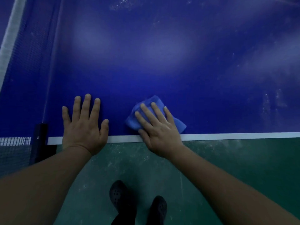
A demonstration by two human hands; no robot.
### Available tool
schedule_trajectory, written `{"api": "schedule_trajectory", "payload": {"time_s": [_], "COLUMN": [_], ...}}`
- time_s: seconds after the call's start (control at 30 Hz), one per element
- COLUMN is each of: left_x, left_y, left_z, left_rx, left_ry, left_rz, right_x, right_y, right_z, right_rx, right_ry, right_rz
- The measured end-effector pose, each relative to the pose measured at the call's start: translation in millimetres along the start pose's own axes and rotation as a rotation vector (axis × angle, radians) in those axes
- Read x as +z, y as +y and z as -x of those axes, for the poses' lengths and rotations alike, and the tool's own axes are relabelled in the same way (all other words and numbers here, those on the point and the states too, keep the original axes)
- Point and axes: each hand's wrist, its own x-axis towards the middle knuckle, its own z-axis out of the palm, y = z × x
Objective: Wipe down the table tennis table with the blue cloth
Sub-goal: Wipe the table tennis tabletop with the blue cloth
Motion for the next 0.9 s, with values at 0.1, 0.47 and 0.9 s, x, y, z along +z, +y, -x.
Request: {"api": "schedule_trajectory", "payload": {"time_s": [0.1, 0.47, 0.9], "left_x": [0, 0, 5], "left_y": [0, -1, -4], "left_z": [0, -1, -2], "left_rx": [0.0, 0.009, 0.014], "left_ry": [0.006, 0.0, 0.018], "left_rz": [-0.007, 0.007, -0.011], "right_x": [-11, -3, -11], "right_y": [71, -2, 10], "right_z": [4, -11, -93], "right_rx": [0.189, 0.116, 0.195], "right_ry": [0.027, -0.006, 0.045], "right_rz": [0.047, 0.041, 0.013]}}
